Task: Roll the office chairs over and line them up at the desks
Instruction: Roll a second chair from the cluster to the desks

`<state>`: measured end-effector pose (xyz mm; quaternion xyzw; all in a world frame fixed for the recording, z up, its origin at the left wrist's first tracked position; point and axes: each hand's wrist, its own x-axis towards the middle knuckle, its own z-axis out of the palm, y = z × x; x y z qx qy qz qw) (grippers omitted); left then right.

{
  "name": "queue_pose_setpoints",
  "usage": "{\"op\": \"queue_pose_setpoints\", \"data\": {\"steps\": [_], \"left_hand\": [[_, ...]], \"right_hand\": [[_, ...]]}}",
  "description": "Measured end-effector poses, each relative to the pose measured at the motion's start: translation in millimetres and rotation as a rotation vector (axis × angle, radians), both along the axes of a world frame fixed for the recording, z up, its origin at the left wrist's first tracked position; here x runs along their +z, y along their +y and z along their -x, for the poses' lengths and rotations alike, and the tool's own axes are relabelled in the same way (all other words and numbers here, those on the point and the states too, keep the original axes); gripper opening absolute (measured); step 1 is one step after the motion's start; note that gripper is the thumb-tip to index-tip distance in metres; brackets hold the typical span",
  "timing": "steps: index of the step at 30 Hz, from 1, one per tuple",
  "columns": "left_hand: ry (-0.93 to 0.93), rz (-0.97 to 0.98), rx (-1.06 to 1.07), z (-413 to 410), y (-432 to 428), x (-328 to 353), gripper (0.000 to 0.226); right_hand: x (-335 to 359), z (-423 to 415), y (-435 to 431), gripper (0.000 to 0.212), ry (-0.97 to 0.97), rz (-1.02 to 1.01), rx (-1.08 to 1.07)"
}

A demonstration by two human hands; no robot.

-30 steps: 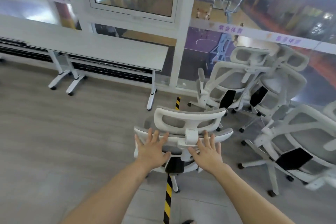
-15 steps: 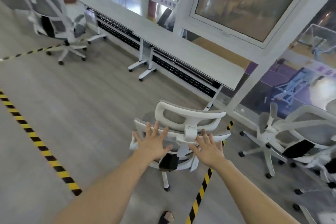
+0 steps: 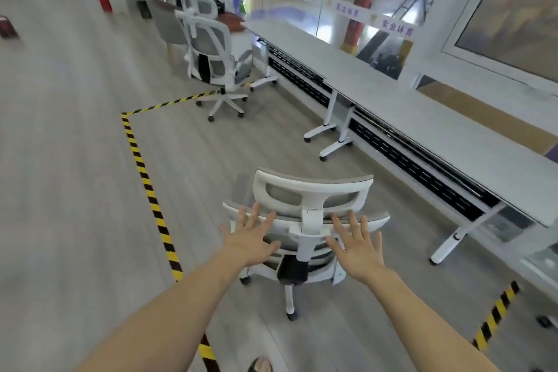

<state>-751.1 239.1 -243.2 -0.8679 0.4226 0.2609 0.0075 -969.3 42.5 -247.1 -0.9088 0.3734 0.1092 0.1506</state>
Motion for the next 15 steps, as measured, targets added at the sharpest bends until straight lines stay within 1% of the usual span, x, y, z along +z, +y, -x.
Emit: {"op": "queue_pose_setpoints", "data": {"steps": [3, 9, 15], "left_hand": [[0.004, -0.043, 0.095, -55.5, -11.1, 3.0, 0.082], [-0.015, -0.078, 0.187, -158.3, -26.1, 5.1, 0.084], [-0.046, -0.037, 0.260, -256.3, -37.4, -2.1, 0.084]], "right_hand": [[1.0, -69.1, -20.4, 0.063, -0.006, -0.003, 0.058], [6.3, -199.3, -57.6, 0.064, 0.004, -0.018, 0.169], [6.0, -315.5, -84.3, 0.066, 0.022, -0.027, 0.238]]}}
